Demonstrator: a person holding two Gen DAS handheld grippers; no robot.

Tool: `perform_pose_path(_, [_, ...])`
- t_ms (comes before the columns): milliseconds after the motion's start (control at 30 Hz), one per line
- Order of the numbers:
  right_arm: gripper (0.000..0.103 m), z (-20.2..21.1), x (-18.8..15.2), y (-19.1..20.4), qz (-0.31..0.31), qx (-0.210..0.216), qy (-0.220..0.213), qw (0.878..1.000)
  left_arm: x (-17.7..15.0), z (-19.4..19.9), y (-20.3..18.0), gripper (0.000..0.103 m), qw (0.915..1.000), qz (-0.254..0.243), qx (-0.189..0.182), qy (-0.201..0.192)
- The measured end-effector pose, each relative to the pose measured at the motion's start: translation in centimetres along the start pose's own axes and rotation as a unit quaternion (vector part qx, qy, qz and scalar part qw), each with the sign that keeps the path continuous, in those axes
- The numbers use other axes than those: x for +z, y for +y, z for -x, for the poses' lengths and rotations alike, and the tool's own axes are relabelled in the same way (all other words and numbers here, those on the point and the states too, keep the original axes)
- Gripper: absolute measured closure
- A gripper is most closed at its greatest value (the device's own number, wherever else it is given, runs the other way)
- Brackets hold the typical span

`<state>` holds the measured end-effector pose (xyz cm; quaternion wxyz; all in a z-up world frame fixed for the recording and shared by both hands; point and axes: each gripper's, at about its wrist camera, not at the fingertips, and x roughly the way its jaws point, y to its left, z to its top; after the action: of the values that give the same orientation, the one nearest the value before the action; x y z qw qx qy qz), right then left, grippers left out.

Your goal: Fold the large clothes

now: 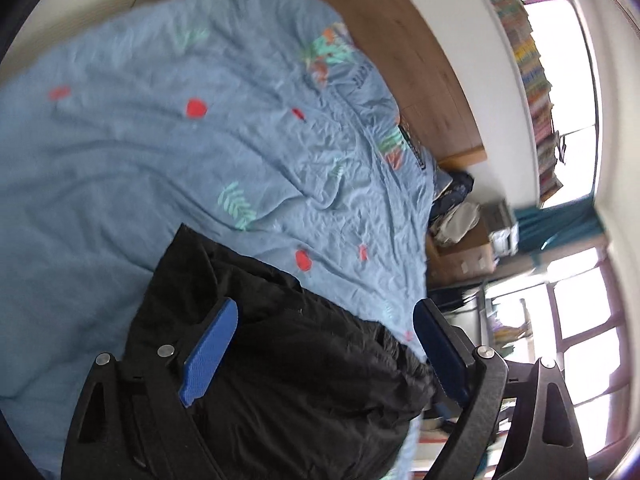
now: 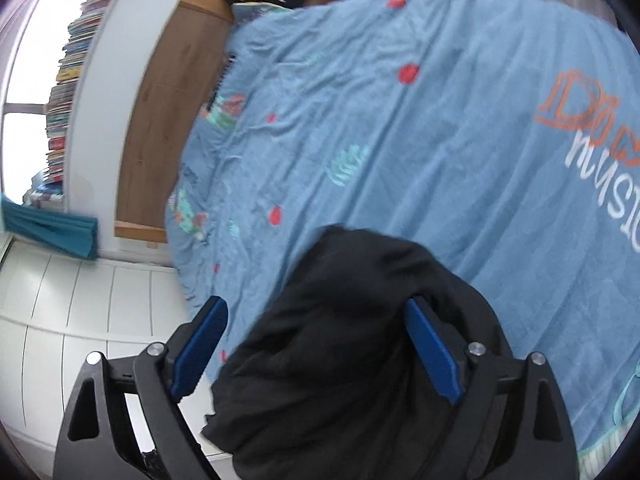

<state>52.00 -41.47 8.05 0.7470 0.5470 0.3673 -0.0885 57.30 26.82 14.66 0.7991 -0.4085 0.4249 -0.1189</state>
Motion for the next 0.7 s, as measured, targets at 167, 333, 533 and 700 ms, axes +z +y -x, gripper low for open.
perform_pose_path(167, [0.013, 3.1, -2.2, 4.0, 0.099, -0.002, 0.001, 0.995, -3.6, 0.2, -3.5, 0.014, 0.9935, -0.098, 0.057, 0.008])
perform_pose_path(333, [0.013, 3.7, -7.2, 6.4, 0.188, -0.016, 0.013, 0.982, -9.0, -2.0, -4.1, 0.014, 0.9819, -0.163, 0.093, 0.027])
perform_pose_path(533, [0.013, 1.4, -15.4, 7.4, 0.299, -0.056, 0.030, 0.952, -14.6, -5.3, -4.8, 0.014, 0.9670, -0.223, 0.113, 0.047])
perform_pose_path(700, [0.013, -1.0, -21.0, 8.2, 0.381, -0.079, 0.027, 0.921, -17.7, -7.9, -5.8, 0.014, 0.9521, -0.278, 0.117, 0.051])
